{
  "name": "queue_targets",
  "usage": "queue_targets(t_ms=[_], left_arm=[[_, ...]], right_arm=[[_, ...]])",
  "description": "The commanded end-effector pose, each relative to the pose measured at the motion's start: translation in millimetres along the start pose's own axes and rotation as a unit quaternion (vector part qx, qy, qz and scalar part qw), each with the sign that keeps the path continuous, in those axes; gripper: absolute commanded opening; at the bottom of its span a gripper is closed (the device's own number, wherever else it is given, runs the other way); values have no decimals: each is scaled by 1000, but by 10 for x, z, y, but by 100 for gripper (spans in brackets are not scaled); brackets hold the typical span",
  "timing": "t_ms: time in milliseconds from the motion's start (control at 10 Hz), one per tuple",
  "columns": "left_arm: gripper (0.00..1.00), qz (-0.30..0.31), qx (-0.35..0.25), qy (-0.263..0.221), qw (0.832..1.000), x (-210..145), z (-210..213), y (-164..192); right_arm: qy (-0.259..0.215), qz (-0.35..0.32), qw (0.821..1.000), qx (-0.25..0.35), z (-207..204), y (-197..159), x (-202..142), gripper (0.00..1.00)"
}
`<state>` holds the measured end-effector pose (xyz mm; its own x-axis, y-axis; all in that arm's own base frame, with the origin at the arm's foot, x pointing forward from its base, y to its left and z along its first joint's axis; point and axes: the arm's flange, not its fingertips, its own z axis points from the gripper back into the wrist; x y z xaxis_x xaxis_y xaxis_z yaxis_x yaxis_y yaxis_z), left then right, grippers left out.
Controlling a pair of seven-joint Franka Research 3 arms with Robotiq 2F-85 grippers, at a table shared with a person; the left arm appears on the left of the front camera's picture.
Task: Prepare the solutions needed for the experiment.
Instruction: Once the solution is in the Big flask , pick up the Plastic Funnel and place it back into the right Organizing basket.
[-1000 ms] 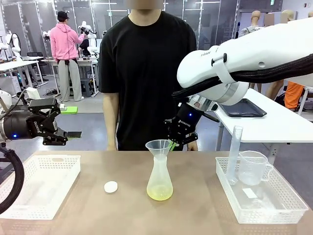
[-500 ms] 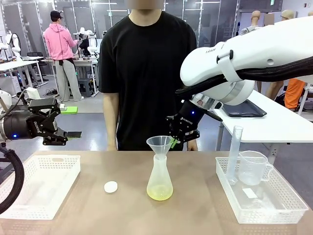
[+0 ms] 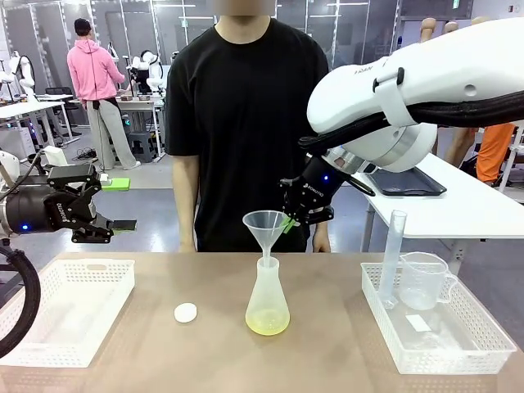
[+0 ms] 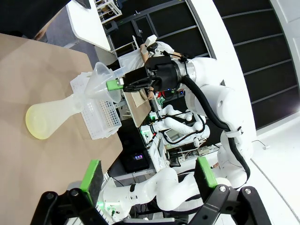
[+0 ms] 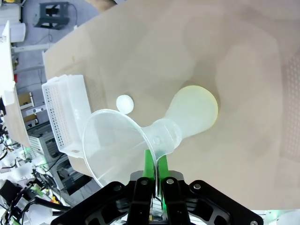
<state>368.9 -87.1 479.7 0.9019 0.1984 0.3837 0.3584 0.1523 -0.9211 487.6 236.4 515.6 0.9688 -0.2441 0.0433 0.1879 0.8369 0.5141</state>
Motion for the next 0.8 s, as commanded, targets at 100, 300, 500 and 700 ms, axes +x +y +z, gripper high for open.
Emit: queue_targets(t_ms=[100, 300, 500, 700], left_arm=[[100, 3, -1, 0, 1000, -3, -25, -20], [100, 3, -1, 0, 1000, -3, -25, -20], [100, 3, -1, 0, 1000, -3, -25, -20], [100, 3, -1, 0, 1000, -3, -25, -20]], right_arm=[[-32, 24, 999, 23, 202, -30, -100, 0], [-48, 34, 998, 25, 399, 0, -122, 0], [-66, 44, 996, 35, 597, 24, -142, 0], [-68, 50, 996, 40, 715, 10, -128, 0]])
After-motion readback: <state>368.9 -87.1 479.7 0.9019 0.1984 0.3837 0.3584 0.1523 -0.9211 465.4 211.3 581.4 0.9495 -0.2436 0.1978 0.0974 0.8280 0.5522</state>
